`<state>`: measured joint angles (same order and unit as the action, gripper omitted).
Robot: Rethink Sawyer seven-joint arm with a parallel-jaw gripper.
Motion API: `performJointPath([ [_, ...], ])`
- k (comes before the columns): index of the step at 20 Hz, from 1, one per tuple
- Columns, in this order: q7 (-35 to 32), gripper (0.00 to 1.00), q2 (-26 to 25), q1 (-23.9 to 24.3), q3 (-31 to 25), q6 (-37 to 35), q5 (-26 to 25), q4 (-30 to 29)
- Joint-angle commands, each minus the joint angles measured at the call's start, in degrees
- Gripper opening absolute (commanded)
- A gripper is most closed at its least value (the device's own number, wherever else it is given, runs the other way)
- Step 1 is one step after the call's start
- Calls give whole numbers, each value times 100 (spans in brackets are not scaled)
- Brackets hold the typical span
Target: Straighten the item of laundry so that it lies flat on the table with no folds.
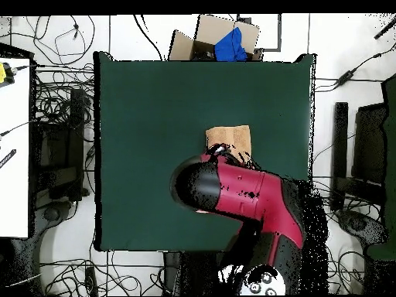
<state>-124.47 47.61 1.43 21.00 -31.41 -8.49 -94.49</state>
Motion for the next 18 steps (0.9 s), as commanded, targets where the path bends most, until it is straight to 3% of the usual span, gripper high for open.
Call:
performJointPath([
  [1,405,100,-172,230,-747,150,-390,-199],
  [12,509,100,-230,668,-1166,280,-388,-268],
  [18,6,100,-274,469,-934,28,-356,-170],
])
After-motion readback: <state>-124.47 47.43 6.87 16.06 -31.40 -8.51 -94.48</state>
